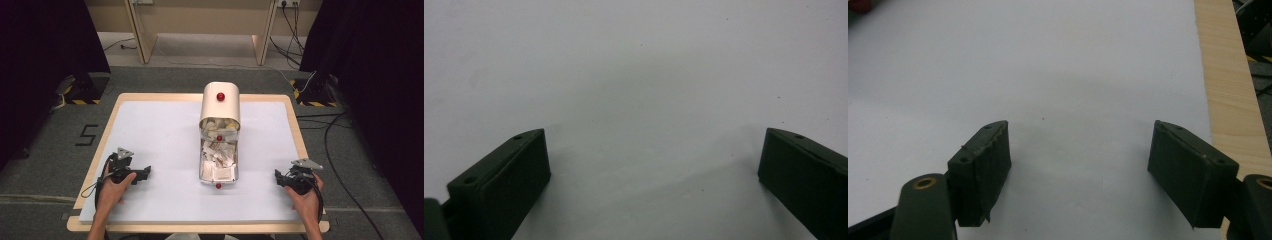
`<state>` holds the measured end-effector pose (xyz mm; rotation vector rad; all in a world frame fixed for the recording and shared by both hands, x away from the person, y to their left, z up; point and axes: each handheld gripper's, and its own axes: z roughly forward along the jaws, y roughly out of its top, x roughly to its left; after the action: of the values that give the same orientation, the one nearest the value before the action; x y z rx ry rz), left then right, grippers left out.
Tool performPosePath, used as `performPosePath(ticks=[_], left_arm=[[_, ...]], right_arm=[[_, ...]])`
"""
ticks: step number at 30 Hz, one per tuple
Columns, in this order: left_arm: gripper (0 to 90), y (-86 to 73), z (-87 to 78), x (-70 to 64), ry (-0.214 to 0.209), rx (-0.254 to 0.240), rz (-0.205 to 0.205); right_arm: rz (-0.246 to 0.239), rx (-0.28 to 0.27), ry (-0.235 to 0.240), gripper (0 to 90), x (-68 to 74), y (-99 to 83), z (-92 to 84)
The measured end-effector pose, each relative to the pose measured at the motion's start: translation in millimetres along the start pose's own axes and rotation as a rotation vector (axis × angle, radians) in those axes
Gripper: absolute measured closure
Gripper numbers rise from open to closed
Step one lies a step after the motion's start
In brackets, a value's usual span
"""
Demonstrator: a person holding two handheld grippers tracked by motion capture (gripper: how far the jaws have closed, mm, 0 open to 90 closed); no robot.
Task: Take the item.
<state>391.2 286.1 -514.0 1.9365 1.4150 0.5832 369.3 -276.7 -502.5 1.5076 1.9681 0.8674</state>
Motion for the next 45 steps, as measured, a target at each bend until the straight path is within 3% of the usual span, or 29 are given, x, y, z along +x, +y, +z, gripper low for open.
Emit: performPosePath(ticks=[15,19,25,32,36,45], left_arm=[[0.0,-0.2,0.0,0.0,0.0,-0.002,-0.001],[0.0,-0.1,0.0,0.1,-0.001,-0.001,0.0],[0.0,-0.1,0.0,0.2,-0.001,-0.001,-0.001],[0.0,-0.1,0.0,0.3,-0.002,-0.001,-0.001],[0.0,-0.2,0.0,0.5,-0.004,-0.002,-0.003],[0.0,-0.2,0.1,0.7,-0.005,-0.002,-0.004]], right_arm=[[0.024,-0.021,0.002,27.2,-1.7,-0.4,-2.3],[0.035,-0.083,0.008,24.9,-4.8,2.7,-9.8],[0.03,-0.122,0.02,24.8,-2.7,6.4,-14.3],[0.002,-0.159,0.038,28.8,8.8,14.9,-21.0],[-0.016,-0.193,0.088,31.8,22.9,23.6,-26.1],[-0.074,-0.202,0.132,36.5,43.6,34.0,-30.0]])
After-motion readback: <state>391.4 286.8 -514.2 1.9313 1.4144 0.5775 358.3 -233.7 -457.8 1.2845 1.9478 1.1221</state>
